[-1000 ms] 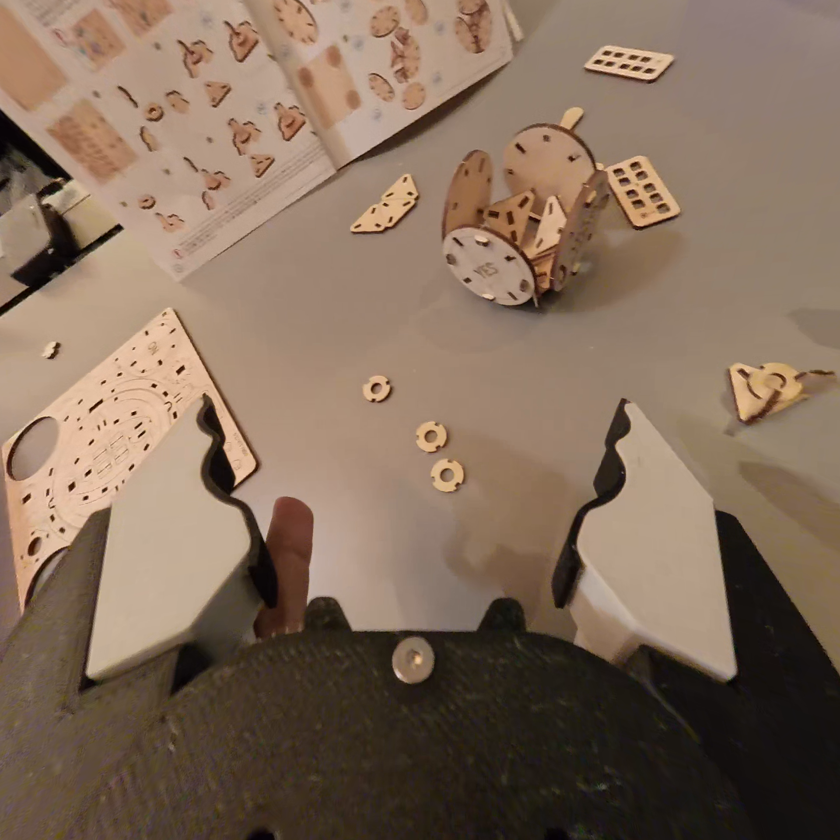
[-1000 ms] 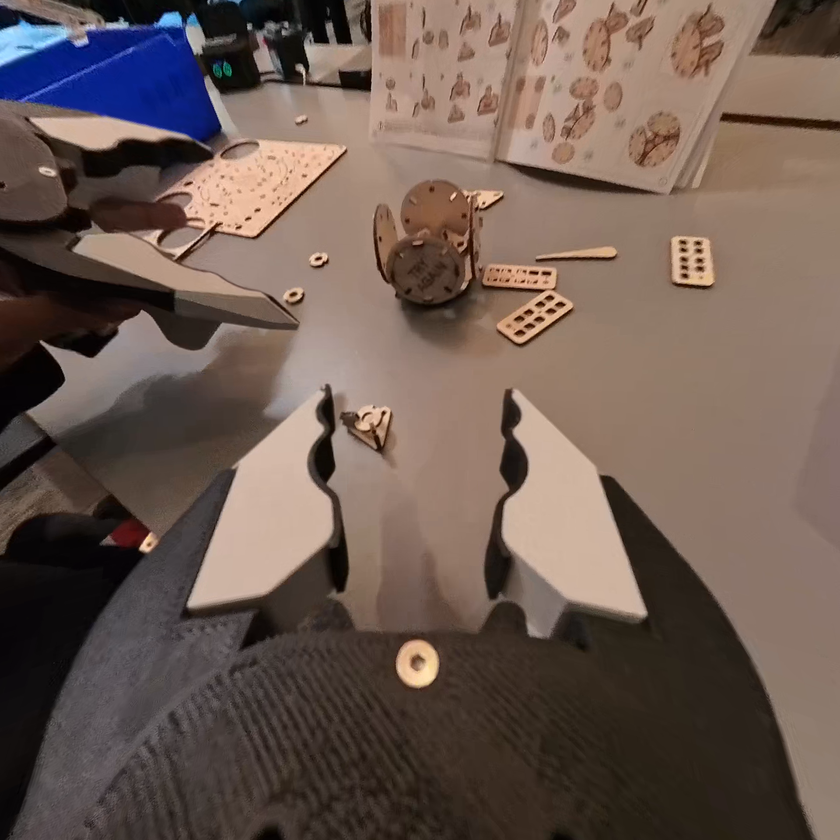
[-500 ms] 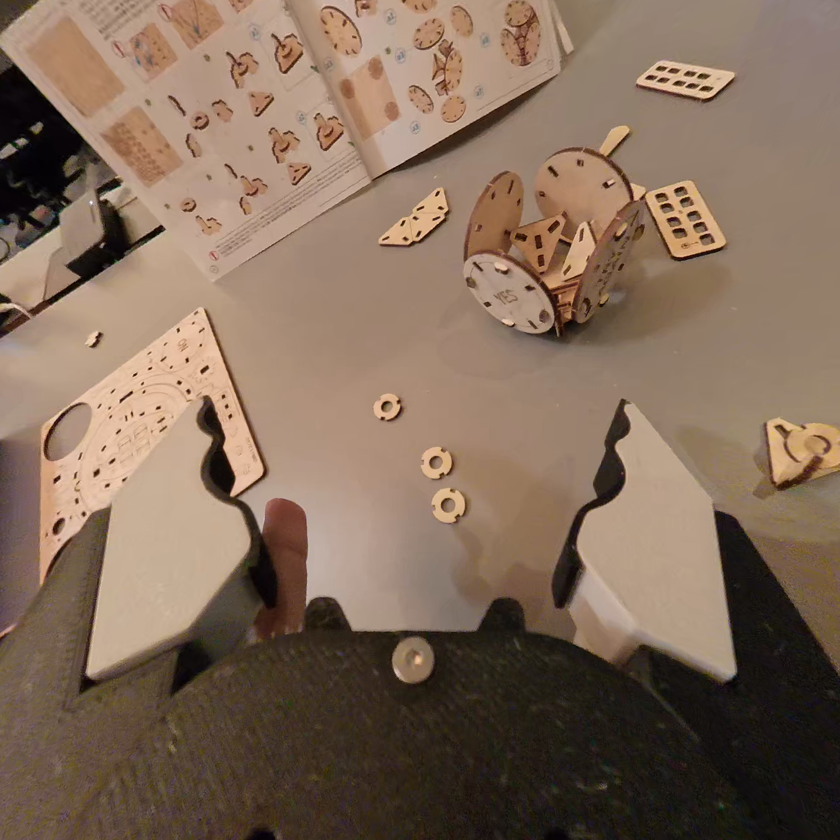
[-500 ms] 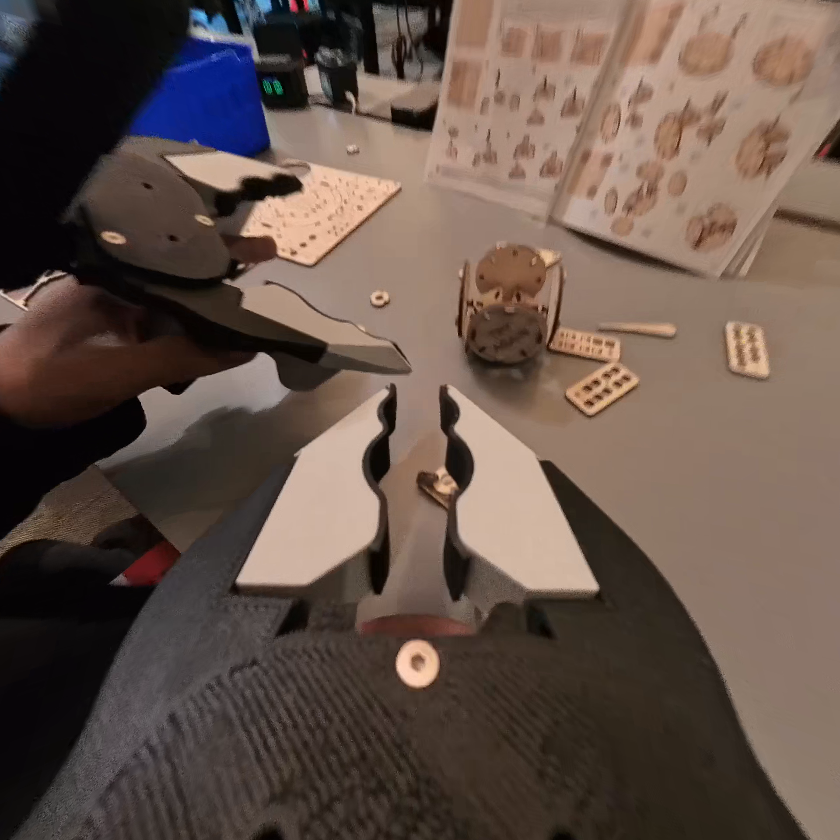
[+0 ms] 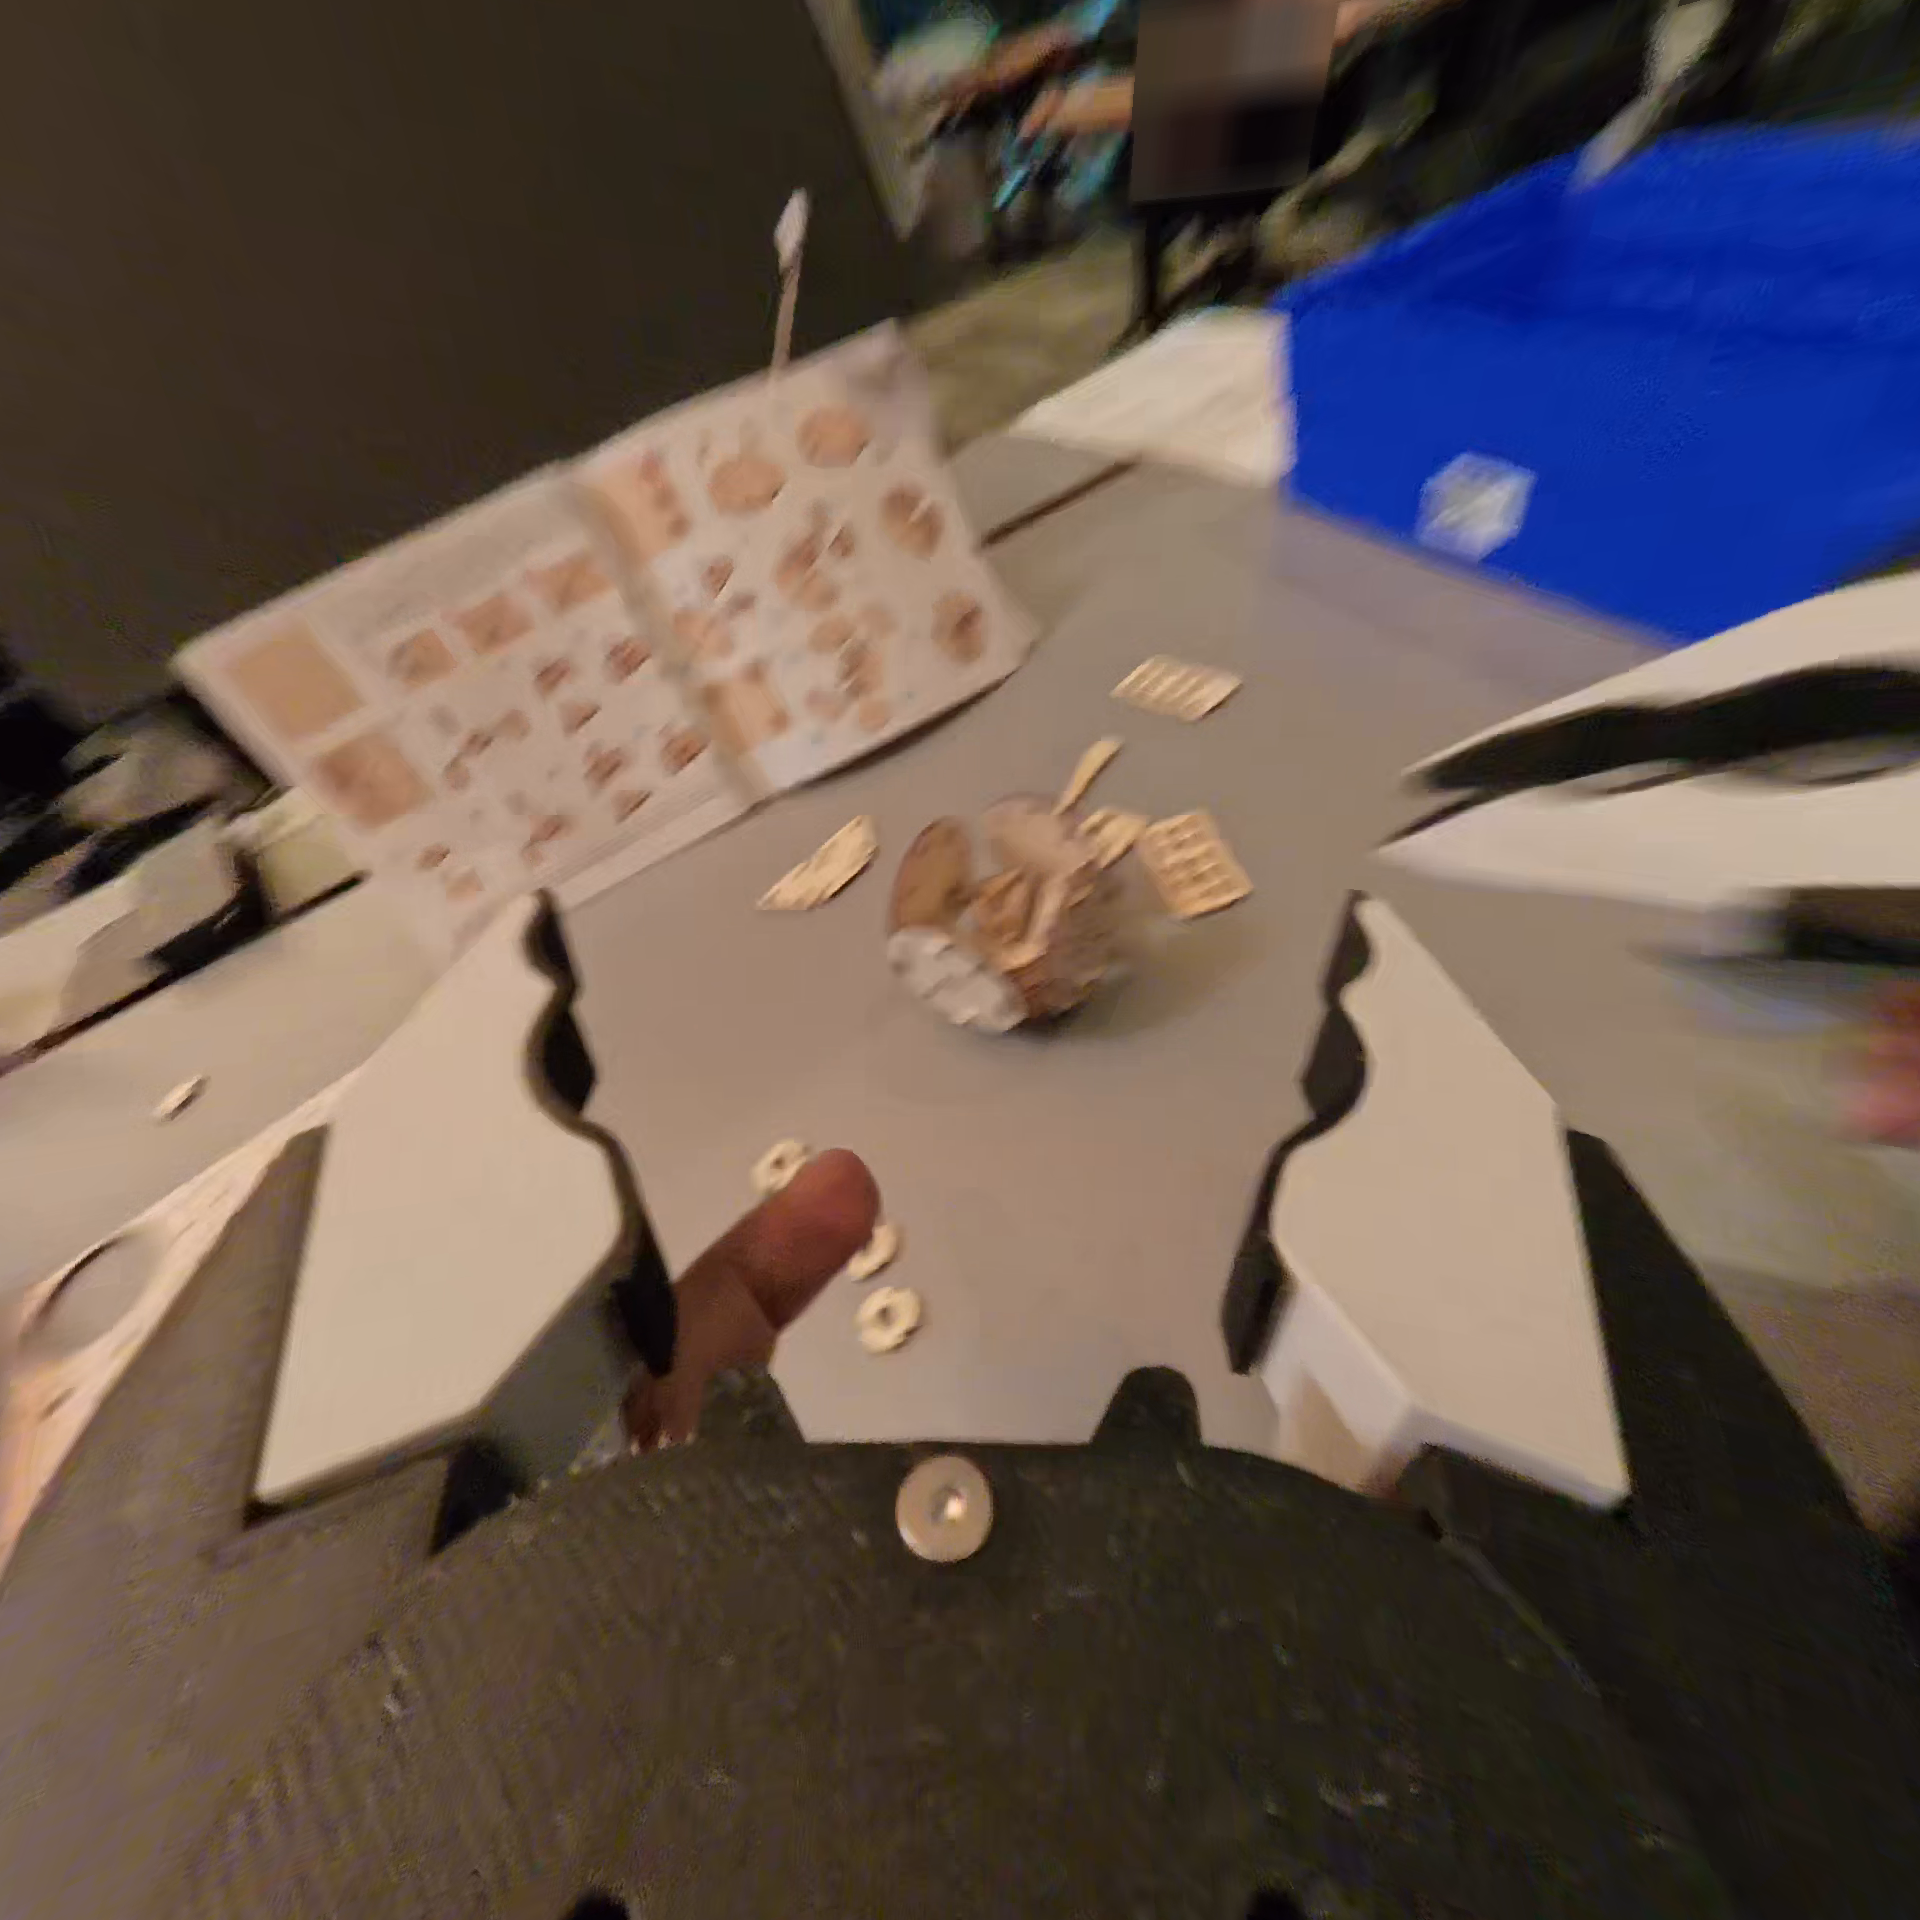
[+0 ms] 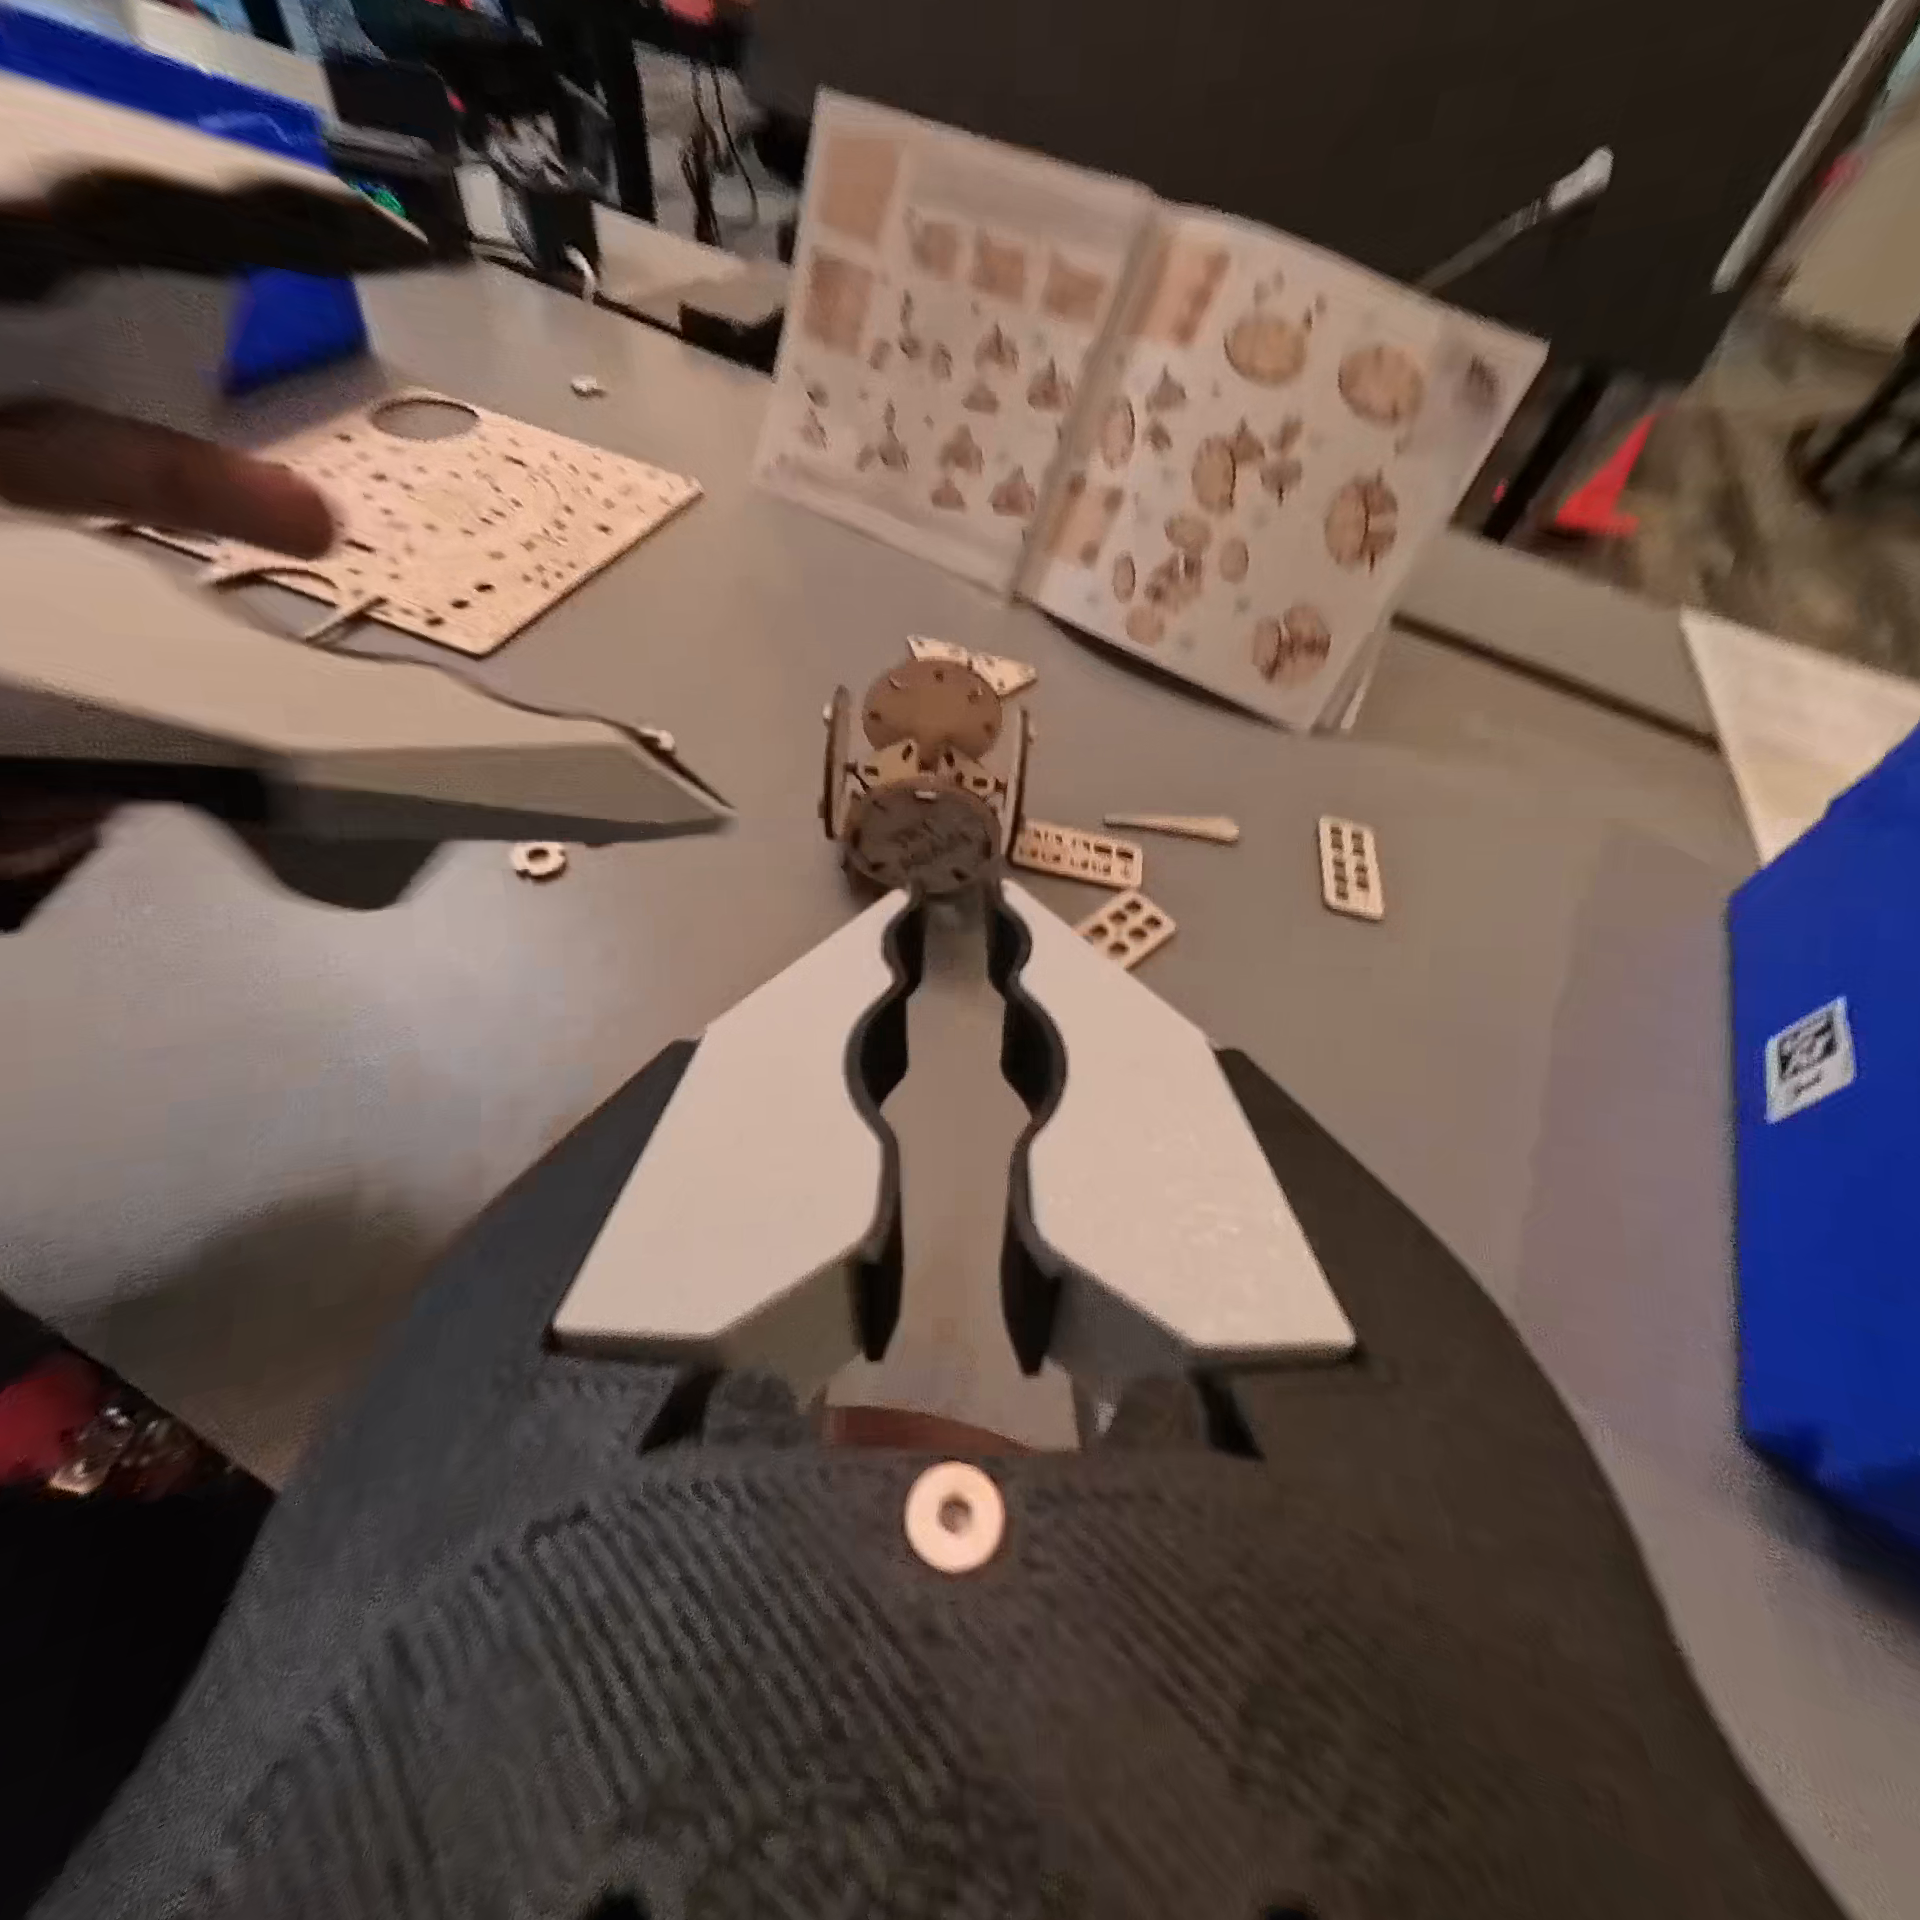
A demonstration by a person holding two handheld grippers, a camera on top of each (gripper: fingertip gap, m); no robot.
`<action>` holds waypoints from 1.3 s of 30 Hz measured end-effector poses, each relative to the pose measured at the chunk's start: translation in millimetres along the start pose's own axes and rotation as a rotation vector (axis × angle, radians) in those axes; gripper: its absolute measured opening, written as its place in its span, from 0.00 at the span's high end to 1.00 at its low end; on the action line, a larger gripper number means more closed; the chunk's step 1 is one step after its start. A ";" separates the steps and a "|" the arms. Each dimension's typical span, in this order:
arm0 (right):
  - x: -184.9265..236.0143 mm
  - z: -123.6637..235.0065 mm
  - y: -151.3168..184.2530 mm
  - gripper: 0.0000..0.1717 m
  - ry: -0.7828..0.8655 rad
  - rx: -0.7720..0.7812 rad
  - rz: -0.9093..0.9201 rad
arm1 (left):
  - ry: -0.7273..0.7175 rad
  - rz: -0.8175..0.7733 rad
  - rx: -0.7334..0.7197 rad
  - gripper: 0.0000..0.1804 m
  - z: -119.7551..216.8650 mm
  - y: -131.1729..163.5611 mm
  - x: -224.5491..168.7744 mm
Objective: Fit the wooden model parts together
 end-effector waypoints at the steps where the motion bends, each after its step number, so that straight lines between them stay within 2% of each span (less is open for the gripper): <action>1: -1.4 -3.4 0.2 0.91 0.009 0.021 -0.024 | 0.067 0.034 -0.097 0.33 14.6 -11.4 -6.4; 3: 0.2 -8.3 -2.2 0.91 0.023 0.014 -0.058 | 0.154 0.098 -0.297 0.59 39.1 -25.3 -13.8; 4: 3.5 -9.9 -4.7 0.91 0.014 0.001 -0.064 | 0.183 0.107 -0.345 0.65 45.4 -28.0 -15.1; 6: 12.9 -12.3 -10.4 0.90 -0.014 -0.018 -0.050 | 0.209 0.091 -0.330 0.71 47.2 -25.8 -15.7; 13: 27.6 -5.9 -26.5 0.93 -0.027 -0.124 -0.012 | 0.280 0.115 -0.236 0.76 44.7 -3.1 -13.2; 18: 26.5 5.0 -29.6 0.94 -0.055 -0.144 -0.056 | 0.251 0.132 -0.243 0.80 49.2 3.8 -5.9; 23: 43.8 16.7 -33.9 0.93 -0.095 -0.173 0.008 | 0.218 0.166 -0.235 0.81 53.2 8.2 3.2; 24: 46.5 17.2 -32.7 0.93 -0.093 -0.174 0.025 | 0.228 0.179 -0.219 0.84 53.0 9.4 3.7; 26: 48.6 15.6 -27.6 0.93 -0.081 -0.161 0.054 | 0.290 0.194 -0.179 1.00 52.3 12.0 2.0; 32: 44.8 13.6 -11.3 0.92 -0.070 -0.101 0.071 | 0.322 0.239 -0.089 1.00 46.2 21.2 -4.2; 39: 41.1 8.1 16.6 0.77 -0.127 0.087 0.105 | 0.369 0.221 -0.021 1.00 40.4 30.0 -15.3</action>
Point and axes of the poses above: each gripper's, where its closed fingertips meet, z back along the fingers, y out of its underside, x = y × z across the jaws, the point moved 10 cm from there along z, back along the fingers, and after that the axes turned 4 degrees about -x, right-handed, at the moved point
